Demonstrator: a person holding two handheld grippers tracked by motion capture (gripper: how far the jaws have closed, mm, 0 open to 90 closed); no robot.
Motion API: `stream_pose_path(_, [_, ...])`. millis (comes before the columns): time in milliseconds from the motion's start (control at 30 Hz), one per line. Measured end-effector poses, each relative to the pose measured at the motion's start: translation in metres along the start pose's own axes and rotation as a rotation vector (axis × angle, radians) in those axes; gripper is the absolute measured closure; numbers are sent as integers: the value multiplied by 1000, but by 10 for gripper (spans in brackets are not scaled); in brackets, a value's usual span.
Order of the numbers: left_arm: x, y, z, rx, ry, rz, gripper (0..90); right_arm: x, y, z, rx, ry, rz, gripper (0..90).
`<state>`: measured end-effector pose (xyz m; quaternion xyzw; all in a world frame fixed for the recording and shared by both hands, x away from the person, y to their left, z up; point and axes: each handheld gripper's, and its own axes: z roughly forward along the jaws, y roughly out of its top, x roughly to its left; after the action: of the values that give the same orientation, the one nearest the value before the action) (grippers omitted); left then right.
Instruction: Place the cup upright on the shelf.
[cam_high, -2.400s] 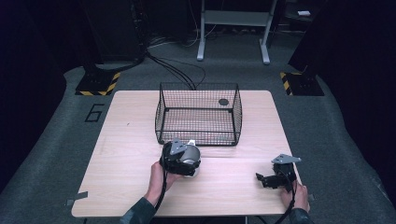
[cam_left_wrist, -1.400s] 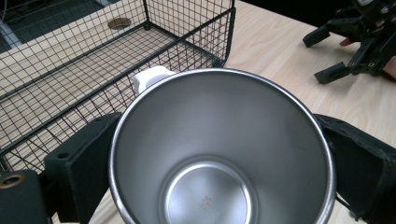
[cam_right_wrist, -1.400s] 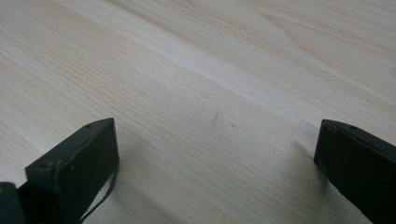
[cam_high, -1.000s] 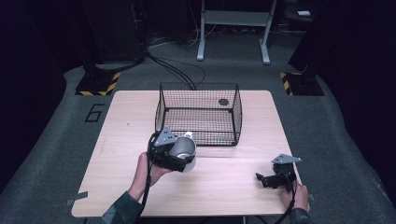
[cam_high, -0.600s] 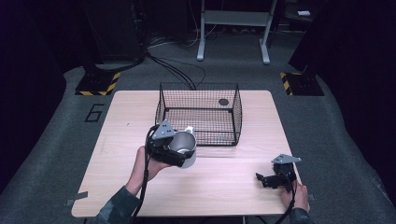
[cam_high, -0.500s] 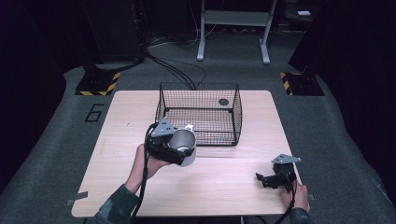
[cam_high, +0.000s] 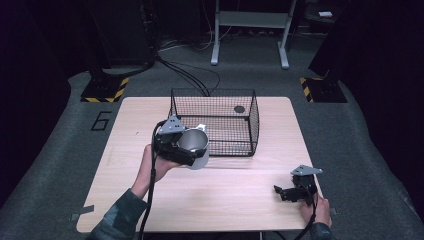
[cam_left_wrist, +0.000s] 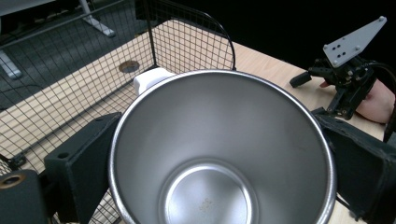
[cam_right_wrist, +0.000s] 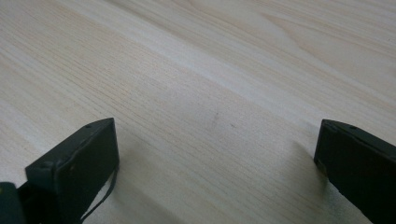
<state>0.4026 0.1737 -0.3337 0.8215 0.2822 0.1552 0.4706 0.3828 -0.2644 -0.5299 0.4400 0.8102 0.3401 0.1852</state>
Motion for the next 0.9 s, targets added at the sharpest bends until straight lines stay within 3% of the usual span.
stream_pose_path(267, [5,11,-2,-8,3,12,63,0,0,0,0,0,0,0])
stream_pose_path(900, [30,35,11,-3,21,27,63,0,0,0,0,0,0,0])
